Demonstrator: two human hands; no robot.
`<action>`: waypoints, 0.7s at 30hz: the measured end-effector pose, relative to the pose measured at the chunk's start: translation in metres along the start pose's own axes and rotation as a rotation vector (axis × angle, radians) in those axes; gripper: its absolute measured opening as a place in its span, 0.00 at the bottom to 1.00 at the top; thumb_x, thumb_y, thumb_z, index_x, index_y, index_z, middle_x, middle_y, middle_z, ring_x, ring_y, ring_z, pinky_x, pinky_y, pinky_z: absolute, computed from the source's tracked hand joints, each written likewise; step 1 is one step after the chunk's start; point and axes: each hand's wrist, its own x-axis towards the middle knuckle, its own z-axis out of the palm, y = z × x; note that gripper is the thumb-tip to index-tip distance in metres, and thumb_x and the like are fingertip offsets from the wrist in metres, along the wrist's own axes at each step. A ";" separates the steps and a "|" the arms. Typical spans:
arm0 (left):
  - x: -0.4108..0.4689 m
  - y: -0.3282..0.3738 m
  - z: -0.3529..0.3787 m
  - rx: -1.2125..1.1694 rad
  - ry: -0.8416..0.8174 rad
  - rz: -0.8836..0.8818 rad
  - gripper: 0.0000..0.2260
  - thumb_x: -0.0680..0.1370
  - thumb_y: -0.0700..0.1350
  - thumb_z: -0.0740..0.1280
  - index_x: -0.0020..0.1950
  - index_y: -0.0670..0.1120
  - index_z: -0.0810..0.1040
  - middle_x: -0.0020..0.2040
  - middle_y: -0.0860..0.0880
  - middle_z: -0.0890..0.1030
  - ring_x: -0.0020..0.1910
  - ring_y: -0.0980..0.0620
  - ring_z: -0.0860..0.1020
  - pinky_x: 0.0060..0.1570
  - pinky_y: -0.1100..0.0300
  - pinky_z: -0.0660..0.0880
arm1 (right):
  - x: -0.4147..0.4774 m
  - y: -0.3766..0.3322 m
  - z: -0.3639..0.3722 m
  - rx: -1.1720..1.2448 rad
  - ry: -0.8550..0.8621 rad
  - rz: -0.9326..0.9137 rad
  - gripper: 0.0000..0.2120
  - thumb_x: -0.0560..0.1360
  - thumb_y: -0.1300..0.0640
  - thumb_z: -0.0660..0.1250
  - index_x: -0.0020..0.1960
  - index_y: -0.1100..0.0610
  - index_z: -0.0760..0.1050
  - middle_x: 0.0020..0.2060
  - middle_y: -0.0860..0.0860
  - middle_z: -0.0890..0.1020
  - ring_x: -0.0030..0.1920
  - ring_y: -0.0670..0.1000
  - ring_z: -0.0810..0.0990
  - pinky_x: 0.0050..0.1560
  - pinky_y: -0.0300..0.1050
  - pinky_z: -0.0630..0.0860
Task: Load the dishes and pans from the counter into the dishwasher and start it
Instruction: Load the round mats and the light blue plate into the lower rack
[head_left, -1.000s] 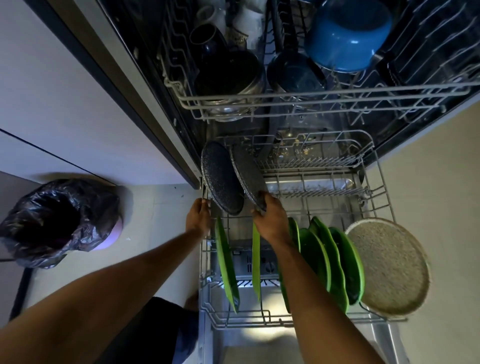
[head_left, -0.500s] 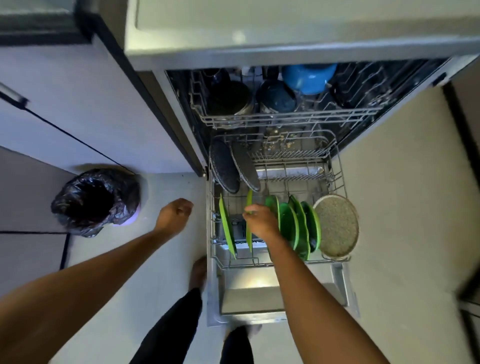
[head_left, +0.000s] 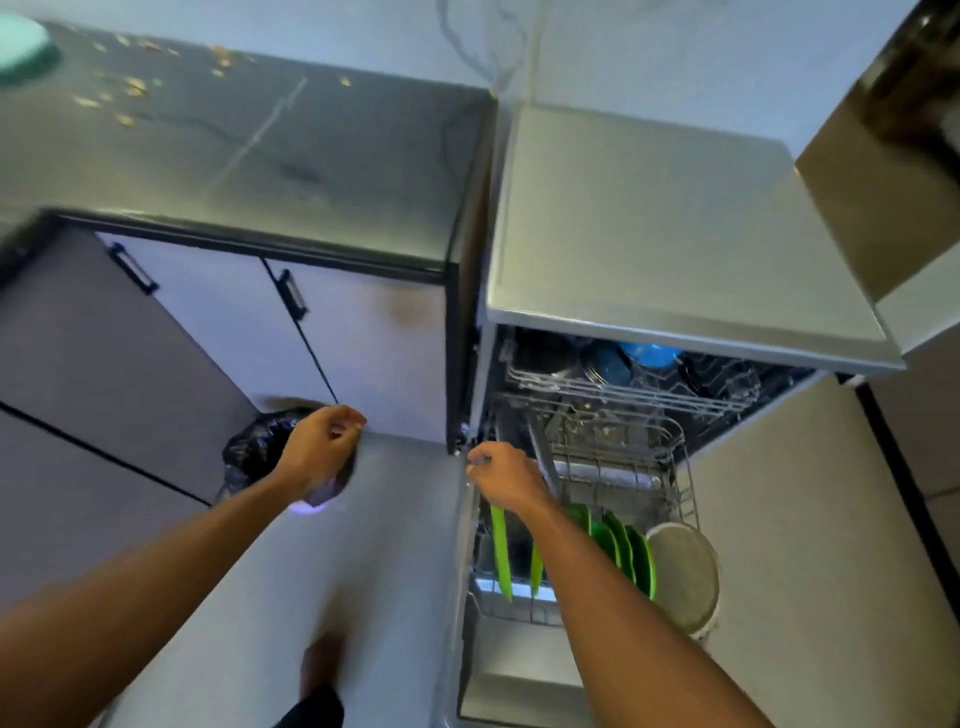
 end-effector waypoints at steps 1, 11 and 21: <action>0.001 -0.004 -0.025 0.001 0.022 0.018 0.06 0.78 0.40 0.67 0.50 0.49 0.83 0.47 0.52 0.84 0.46 0.54 0.81 0.49 0.60 0.74 | 0.002 -0.024 0.005 -0.002 0.007 -0.033 0.13 0.76 0.52 0.65 0.58 0.49 0.82 0.56 0.52 0.84 0.58 0.56 0.81 0.58 0.47 0.76; 0.037 -0.112 -0.284 0.052 0.261 0.093 0.06 0.78 0.39 0.68 0.52 0.44 0.83 0.51 0.47 0.81 0.50 0.50 0.78 0.54 0.53 0.73 | 0.068 -0.311 0.081 -0.014 0.075 -0.309 0.11 0.78 0.54 0.66 0.59 0.48 0.81 0.43 0.49 0.83 0.51 0.53 0.82 0.52 0.44 0.74; 0.088 -0.203 -0.424 0.103 0.478 -0.001 0.14 0.72 0.50 0.66 0.53 0.48 0.83 0.51 0.49 0.82 0.52 0.47 0.80 0.54 0.52 0.76 | 0.138 -0.475 0.125 -0.090 0.112 -0.486 0.14 0.79 0.59 0.66 0.64 0.54 0.79 0.59 0.51 0.81 0.60 0.52 0.79 0.63 0.47 0.73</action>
